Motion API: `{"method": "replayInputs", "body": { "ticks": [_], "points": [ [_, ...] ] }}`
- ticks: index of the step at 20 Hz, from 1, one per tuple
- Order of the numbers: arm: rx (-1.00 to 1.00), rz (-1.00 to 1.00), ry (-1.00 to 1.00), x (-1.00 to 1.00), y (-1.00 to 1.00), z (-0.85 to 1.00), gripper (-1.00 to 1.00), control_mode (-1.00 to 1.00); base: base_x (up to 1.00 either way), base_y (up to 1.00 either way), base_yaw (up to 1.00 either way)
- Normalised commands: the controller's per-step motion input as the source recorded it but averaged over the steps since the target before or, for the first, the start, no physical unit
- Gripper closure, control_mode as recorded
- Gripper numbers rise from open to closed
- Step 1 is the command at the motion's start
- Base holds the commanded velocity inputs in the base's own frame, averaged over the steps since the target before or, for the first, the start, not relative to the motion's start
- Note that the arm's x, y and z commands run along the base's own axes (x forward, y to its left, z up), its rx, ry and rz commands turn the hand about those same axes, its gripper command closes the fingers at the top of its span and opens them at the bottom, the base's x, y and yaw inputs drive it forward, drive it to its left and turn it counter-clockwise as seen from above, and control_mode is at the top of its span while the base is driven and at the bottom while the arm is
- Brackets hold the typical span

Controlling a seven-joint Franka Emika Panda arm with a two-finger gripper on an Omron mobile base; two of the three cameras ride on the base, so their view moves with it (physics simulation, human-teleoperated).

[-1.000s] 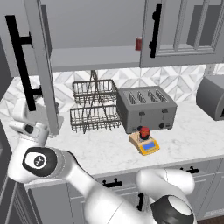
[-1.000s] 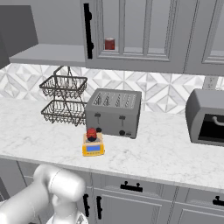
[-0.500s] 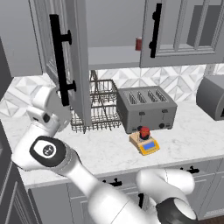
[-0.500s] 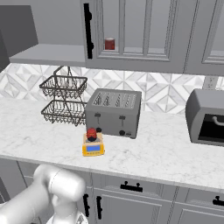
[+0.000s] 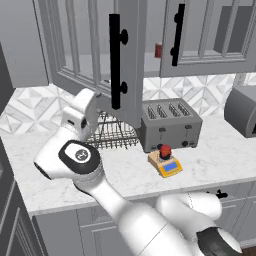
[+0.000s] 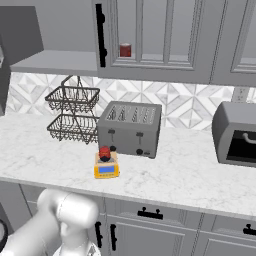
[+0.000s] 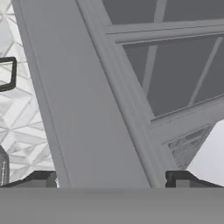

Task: Pick the jam and place it on the digital scale for weighing, and close the cabinet.

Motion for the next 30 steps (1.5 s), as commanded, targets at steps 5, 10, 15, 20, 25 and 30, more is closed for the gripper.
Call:
{"method": "replayInputs", "body": {
  "ticks": [5, 10, 15, 20, 25, 30],
  "points": [
    [0.11, 0.20, 0.00, 0.16, -0.74, 0.04, -1.00, -1.00, 0.00, 0.00, 0.00],
    [0.01, 0.19, 0.03, 0.18, -0.53, 0.08, -1.00, -1.00, 0.00, 0.00, 0.00],
    [0.00, 0.16, 0.14, 0.34, -0.33, 0.20, -1.00, -1.00, 0.00, 0.00, 0.00],
    [0.00, 0.11, 0.20, 0.43, -0.26, 0.16, -1.00, -1.00, 0.00, 0.00, 0.00],
    [0.00, 0.06, 0.24, 0.50, -0.17, 0.06, -1.00, -1.00, 0.00, 0.00, 0.00],
    [0.00, 0.06, 0.25, 0.55, -0.13, 0.02, -1.00, -1.00, 0.00, 0.00, 0.00]
  ]
}}
